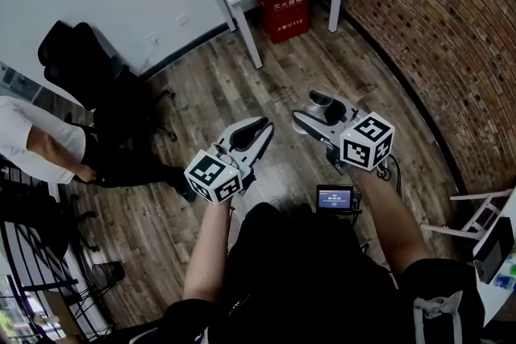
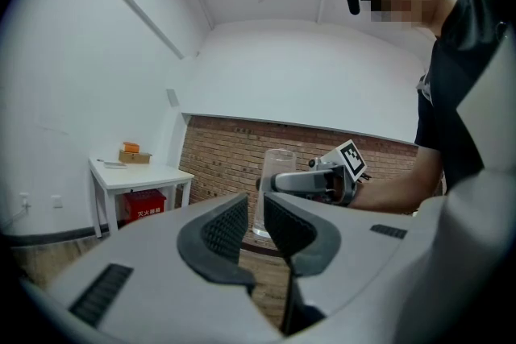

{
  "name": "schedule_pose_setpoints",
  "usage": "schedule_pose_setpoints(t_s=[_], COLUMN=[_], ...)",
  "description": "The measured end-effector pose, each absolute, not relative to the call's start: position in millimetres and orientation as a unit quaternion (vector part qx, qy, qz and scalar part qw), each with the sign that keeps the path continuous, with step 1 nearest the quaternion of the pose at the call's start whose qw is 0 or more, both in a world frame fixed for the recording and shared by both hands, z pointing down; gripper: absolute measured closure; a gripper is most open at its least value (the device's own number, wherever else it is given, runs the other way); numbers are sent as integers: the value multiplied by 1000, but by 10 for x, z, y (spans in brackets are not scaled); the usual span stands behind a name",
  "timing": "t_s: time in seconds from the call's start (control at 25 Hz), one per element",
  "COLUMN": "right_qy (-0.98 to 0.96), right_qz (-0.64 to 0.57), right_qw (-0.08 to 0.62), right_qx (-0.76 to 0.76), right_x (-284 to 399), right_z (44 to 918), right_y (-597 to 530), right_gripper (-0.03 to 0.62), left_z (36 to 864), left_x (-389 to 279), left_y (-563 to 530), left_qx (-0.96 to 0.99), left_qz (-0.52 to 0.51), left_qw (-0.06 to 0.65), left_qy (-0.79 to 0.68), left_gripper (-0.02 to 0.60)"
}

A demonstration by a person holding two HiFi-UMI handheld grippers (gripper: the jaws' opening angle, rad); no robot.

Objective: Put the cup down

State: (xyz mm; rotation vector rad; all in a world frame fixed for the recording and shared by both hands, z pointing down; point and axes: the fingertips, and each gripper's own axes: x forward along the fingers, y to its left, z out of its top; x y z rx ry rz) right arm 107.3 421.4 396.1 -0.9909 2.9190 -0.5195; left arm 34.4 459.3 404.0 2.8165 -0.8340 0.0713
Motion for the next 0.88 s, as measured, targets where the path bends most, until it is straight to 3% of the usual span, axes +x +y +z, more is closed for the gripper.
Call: schedule_pose_setpoints(t_s=[0.4, 0.88], right_qy=[931, 917], right_qz=[-180, -180], right_qw=[3, -3], right_qx=[-318, -355], right_x=[1087, 714], right_z=[4142, 4172], right_y=[3661, 2156], right_gripper=[307, 307], left_z=[4206, 4258], left_x=[323, -52], left_y=[4051, 2473], left_qx=[951, 962], left_qz=[25, 22], left_qw=[113, 112], left_qy=[-286, -250], left_gripper=[528, 528])
